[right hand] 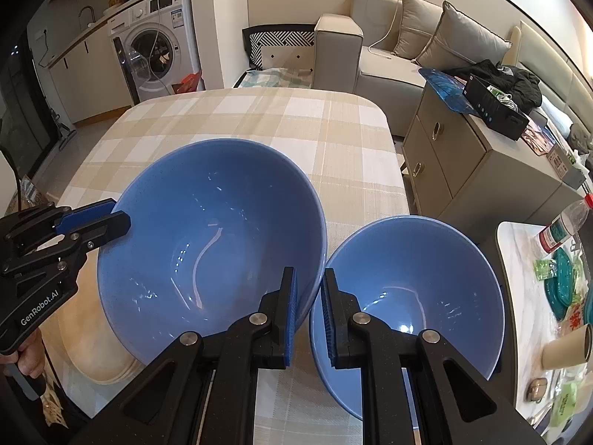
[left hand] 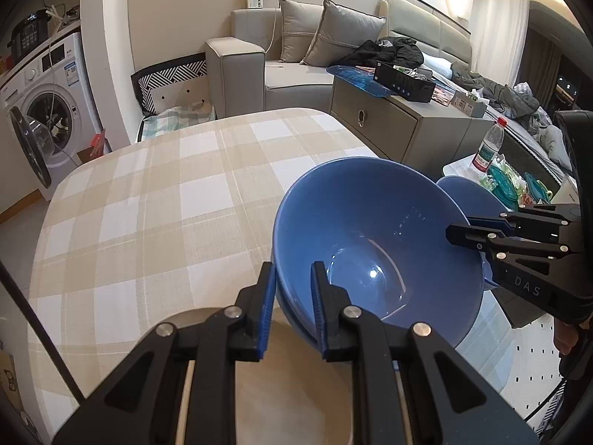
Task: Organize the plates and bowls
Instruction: 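Carry the gripped blue bowl with both grippers and lower it onto the table, then open the left gripper off the bowl rim while the right gripper opens too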
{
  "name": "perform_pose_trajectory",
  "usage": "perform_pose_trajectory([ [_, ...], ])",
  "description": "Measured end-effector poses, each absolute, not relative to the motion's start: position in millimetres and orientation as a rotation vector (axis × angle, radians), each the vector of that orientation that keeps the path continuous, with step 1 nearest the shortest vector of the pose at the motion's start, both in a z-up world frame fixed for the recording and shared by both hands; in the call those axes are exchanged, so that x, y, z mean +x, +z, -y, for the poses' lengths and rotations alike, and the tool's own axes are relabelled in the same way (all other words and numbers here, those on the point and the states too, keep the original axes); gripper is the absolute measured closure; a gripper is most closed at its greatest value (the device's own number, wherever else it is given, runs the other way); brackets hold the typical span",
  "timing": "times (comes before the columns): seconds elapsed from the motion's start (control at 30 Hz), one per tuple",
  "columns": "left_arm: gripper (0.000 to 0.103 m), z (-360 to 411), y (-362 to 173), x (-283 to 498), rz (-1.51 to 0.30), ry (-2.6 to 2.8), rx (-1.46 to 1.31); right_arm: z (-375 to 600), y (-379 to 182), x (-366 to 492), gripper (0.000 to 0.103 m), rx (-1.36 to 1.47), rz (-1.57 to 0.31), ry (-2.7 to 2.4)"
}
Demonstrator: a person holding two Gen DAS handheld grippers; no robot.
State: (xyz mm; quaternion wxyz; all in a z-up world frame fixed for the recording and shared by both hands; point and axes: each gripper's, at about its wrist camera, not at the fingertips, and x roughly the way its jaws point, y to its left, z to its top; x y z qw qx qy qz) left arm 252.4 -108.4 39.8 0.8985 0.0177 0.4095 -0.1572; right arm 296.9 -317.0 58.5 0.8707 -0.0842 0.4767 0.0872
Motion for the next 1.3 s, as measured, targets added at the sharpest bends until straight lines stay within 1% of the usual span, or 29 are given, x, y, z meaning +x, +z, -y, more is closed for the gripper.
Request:
perform_pose_trajectory([
  [0.73,0.087,112,24,258,-0.889,-0.320,0.058,311,46,303,0.090,-0.212,-1.019,0.169],
  [1.0,0.084,112,21,259,-0.893,-0.321,0.061,309,43,304,0.089,-0.234,-1.019,0.161],
  [1.13,0.080,112,20,260,-0.896,-0.327,0.053,308,42,303,0.087,-0.237,-1.016,0.163],
  [1.17,0.077,112,20,260,-0.897,-0.329,0.050,308,42,303,0.087,-0.236,-1.015,0.163],
  [1.2,0.075,112,20,261,-0.900,-0.334,0.044,308,42,303,0.086,-0.234,-1.015,0.168],
  [1.27,0.068,110,19,261,-0.903,-0.345,0.027,309,43,303,0.081,-0.214,-1.007,0.183],
  [1.3,0.066,111,20,260,-0.899,-0.344,0.027,310,43,302,0.079,-0.206,-1.005,0.191],
])
